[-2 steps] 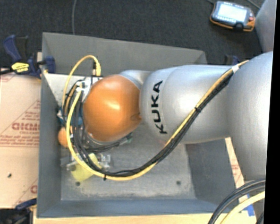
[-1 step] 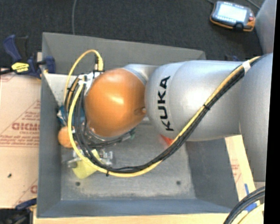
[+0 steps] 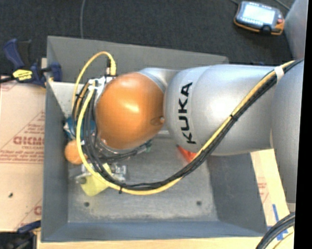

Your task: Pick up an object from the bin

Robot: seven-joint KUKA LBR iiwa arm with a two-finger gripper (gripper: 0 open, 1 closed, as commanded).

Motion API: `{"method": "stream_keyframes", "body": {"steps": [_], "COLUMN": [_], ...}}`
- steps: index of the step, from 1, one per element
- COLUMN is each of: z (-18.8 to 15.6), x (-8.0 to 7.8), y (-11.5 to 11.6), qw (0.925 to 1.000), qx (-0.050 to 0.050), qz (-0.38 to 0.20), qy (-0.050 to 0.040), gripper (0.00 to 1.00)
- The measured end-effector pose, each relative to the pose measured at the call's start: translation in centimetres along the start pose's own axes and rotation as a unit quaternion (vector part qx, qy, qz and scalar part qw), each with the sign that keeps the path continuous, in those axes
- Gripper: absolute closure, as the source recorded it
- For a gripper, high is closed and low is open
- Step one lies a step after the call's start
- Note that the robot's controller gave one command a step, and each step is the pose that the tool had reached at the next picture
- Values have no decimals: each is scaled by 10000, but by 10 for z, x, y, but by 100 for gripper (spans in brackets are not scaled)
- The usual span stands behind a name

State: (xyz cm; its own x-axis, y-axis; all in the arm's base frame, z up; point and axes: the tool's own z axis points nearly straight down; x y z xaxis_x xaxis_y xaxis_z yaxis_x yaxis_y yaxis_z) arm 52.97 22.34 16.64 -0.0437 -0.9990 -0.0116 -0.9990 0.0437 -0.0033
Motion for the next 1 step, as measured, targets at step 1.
{"method": "stream_keyframes", "body": {"steps": [1], "z": [-2], "x": [0], "y": [0], "qw": [10000], "qx": [-10], "qz": [9], "qy": [-3], "gripper": [100]}}
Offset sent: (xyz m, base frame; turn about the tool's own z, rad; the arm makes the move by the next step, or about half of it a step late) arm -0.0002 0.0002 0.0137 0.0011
